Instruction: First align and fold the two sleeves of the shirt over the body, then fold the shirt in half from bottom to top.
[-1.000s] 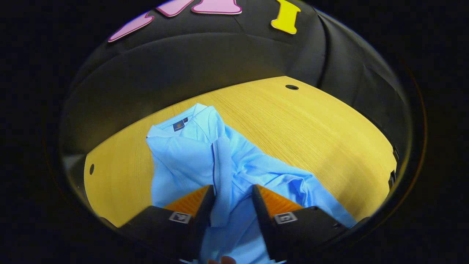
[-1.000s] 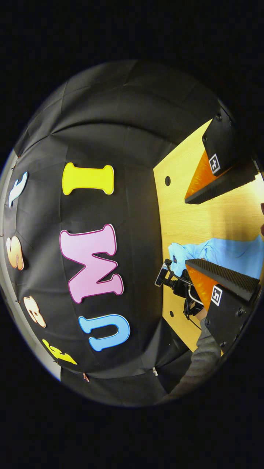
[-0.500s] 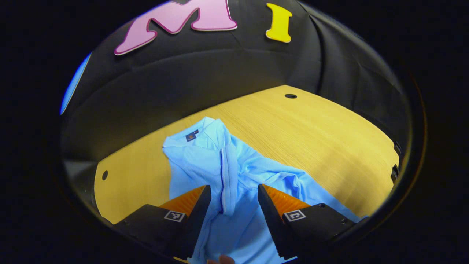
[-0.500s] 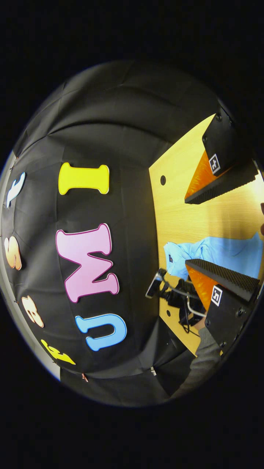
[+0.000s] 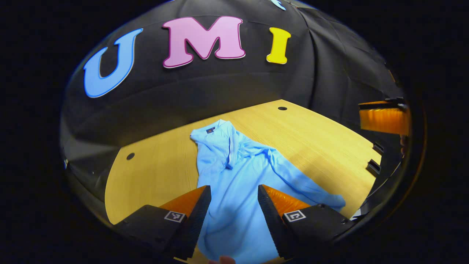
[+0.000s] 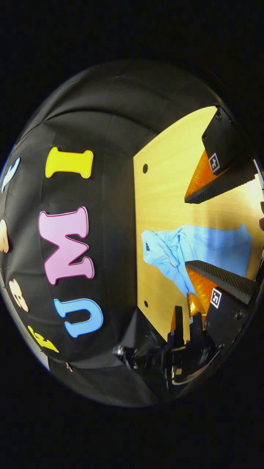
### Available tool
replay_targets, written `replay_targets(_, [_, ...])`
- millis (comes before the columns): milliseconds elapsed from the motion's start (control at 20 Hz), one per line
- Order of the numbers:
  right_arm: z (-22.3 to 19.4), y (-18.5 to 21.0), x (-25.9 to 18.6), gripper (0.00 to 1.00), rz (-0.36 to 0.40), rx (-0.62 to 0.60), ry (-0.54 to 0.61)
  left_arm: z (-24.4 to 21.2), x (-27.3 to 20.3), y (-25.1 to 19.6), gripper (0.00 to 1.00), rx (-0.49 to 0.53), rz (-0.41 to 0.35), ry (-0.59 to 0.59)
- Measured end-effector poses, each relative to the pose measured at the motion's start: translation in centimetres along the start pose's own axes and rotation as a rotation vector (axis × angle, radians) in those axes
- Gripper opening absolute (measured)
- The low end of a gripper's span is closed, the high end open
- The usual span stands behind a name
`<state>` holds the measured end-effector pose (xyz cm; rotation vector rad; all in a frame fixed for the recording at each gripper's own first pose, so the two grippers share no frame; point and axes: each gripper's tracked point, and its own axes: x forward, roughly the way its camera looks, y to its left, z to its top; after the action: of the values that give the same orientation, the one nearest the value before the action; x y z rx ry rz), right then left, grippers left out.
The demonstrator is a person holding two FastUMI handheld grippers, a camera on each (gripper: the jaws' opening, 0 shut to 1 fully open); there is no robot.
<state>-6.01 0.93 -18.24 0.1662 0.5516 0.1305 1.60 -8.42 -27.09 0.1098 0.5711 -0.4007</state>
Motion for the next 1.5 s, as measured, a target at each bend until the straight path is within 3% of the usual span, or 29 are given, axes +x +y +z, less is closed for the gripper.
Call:
replay_targets(350, [-8.2, 1.8, -0.4, 0.98, 0.015, -0.049, 0.187, -10.1, -6.6, 2.4, 0.83, -0.143, 0.096, 0.180])
replay_targets(650, [-16.4, 0.6, -0.3, 0.98, -0.020, -0.059, 0.392, -17.5, -7.9, 2.5, 0.83, -0.151, 0.122, 0.327])
replay_targets(800, [-19.5, -0.1, 0.0, 0.98, -0.033, -0.078, 0.470, -19.3, -8.1, 2.3, 0.83, -0.176, 0.125, 0.371])
replay_targets(1200, [-21.8, 0.2, 0.9, 0.98, -0.035, -0.107, 0.535, -20.7, -7.8, 2.0, 0.82, -0.208, 0.139, 0.417])
replay_targets(1250, [-22.0, 0.4, 0.9, 0.92, -0.028, -0.100, 0.538, -20.7, -7.6, 1.7, 0.82, -0.223, 0.123, 0.421])
replay_targets(1300, [-22.0, 0.6, 0.9, 0.88, -0.025, -0.095, 0.536, -20.7, -7.5, 1.4, 0.78, -0.245, 0.110, 0.425])
replay_targets(1400, [-22.0, 0.8, 0.9, 0.86, -0.009, -0.097, 0.539, -20.6, -7.5, 1.2, 0.58, -0.235, 0.109, 0.426])
replay_targets(1500, [-22.0, 1.4, 1.2, 0.61, 0.007, -0.089, 0.538, -20.2, -7.1, 0.7, 0.42, -0.211, 0.091, 0.429])
